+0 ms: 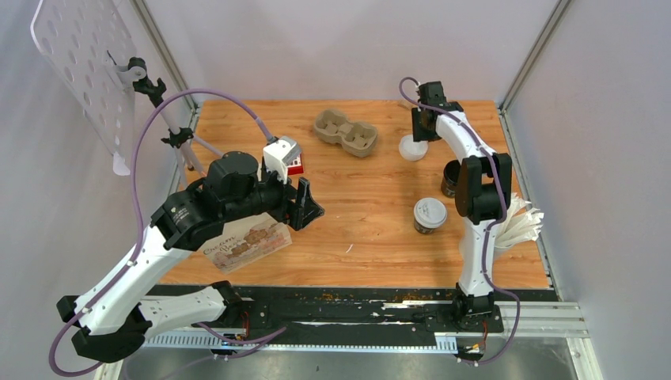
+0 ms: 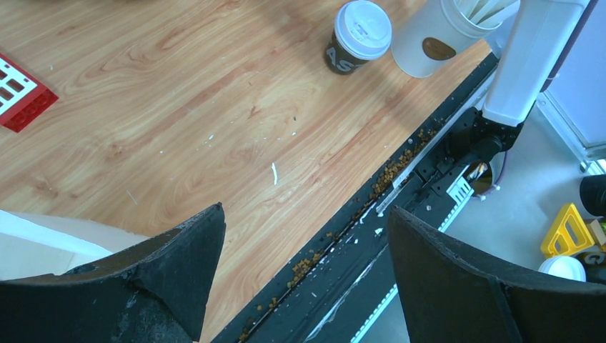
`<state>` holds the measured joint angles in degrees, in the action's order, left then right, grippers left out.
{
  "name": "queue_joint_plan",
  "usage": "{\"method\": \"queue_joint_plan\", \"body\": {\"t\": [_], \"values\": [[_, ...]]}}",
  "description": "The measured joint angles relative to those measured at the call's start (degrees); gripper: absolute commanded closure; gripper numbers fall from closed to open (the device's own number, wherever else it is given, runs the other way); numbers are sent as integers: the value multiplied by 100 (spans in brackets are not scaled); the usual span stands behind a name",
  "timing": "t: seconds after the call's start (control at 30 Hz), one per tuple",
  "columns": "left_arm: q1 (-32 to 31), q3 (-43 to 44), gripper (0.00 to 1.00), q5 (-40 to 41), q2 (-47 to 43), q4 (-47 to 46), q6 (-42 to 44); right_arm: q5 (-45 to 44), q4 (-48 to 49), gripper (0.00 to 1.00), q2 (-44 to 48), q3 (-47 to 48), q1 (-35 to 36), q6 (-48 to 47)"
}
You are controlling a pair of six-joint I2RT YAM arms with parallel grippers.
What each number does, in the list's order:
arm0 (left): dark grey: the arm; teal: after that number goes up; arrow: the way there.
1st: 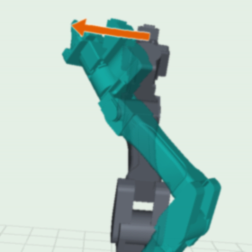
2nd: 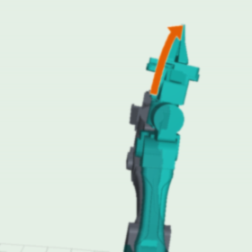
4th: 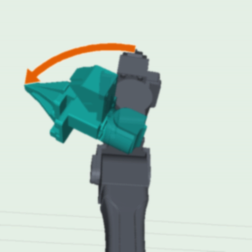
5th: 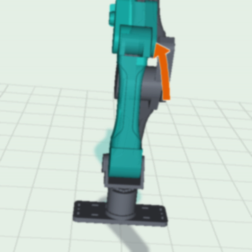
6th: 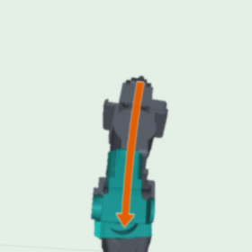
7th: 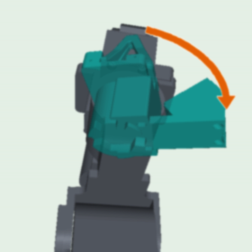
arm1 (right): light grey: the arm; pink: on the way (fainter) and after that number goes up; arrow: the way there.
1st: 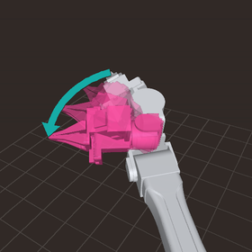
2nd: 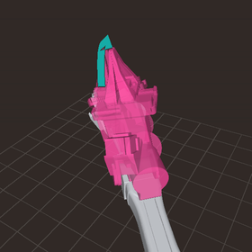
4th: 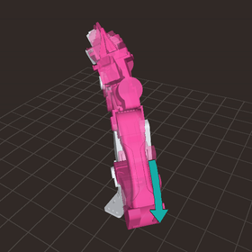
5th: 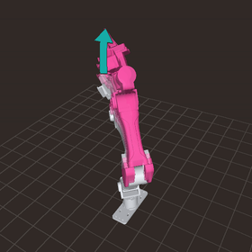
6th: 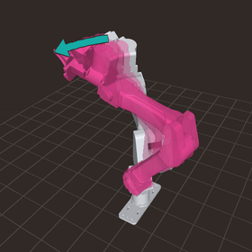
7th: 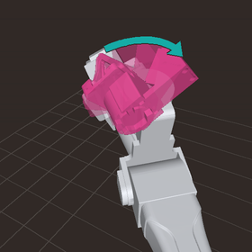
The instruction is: Pack the takeout coffee
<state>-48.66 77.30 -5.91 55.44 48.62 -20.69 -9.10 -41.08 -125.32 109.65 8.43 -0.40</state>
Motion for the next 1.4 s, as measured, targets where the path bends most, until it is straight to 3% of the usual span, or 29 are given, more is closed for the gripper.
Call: {"method": "queue_joint_plan", "body": {"t": [0.33,0.83,1.4], "values": [[0,-70,11,-52,-22,-92,-66,334,127,63,-26,-133,7,590],[0,-72,11,-114,-22,-94,-50,1222,367,65,-26,-245,205,219],[0,-118,12,-111,-13,-92,-39,1296,361,70,-341,33,249,-76]]}}
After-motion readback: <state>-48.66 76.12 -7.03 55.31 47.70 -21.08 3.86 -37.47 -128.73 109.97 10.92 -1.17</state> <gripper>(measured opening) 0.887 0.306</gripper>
